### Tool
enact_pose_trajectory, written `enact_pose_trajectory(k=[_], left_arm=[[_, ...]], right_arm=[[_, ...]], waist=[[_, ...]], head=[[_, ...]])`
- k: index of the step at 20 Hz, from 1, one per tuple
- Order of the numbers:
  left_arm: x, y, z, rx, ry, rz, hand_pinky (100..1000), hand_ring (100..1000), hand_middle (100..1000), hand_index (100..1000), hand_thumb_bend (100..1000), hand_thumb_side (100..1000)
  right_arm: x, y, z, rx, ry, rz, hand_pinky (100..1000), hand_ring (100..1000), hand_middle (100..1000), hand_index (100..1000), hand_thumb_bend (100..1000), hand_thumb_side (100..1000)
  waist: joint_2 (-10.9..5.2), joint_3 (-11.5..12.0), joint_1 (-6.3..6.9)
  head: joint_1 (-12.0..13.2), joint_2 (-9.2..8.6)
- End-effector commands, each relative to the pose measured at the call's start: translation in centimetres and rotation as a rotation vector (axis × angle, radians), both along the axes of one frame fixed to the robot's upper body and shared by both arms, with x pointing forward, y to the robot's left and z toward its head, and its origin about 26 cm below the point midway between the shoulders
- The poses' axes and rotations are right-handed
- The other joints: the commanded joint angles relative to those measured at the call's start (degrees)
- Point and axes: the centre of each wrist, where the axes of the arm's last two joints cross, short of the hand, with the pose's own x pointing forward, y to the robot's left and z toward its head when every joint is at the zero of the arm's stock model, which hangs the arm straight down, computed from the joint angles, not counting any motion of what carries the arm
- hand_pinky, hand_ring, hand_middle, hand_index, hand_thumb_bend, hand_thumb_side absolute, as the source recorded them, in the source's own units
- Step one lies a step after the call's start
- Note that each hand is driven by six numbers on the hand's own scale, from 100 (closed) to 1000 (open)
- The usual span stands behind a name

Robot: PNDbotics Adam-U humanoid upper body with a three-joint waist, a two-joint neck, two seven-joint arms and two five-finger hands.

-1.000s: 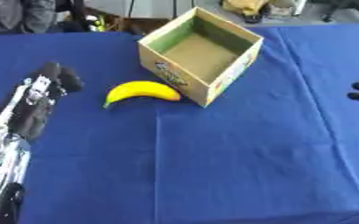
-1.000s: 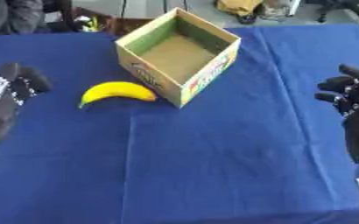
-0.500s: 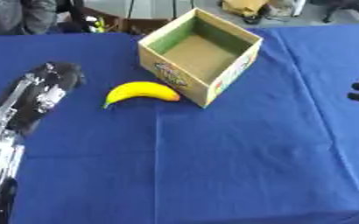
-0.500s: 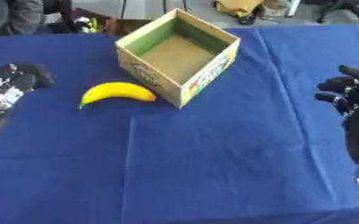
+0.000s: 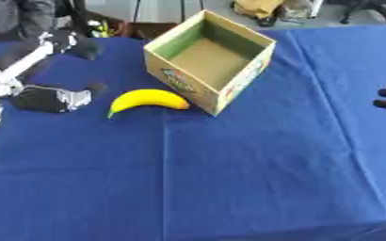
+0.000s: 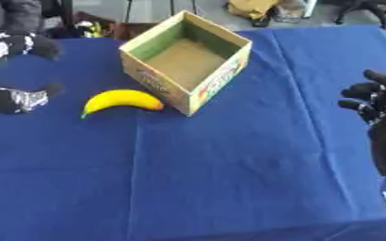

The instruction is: Pick up objects on the table and place them in the box.

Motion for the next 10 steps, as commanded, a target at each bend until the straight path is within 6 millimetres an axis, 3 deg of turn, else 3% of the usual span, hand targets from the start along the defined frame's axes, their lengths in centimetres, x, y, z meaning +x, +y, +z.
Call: enact_pose_trajectory(k=[1, 10], left_arm=[[1.7, -0.2, 0.5, 0.133, -0.005, 0.024, 811, 739, 738, 842, 602, 341], [7.6, -4.7, -3.4, 0.31, 0.101, 0.04, 761, 713, 717, 836, 605, 379]], right_arm=[[-0.1, -0.4, 0.8, -0.024, -0.021, 0.006, 650, 665, 578, 769, 100, 868], [-0.1, -0.3, 0.6, -0.022, -0.011, 0.013, 650, 665, 577, 769, 100, 867]], waist=[[-1.11, -0.2, 0.1], [-1.6, -0.9, -0.03]], head=[[-0.1, 0.73], [0.2, 1.2]])
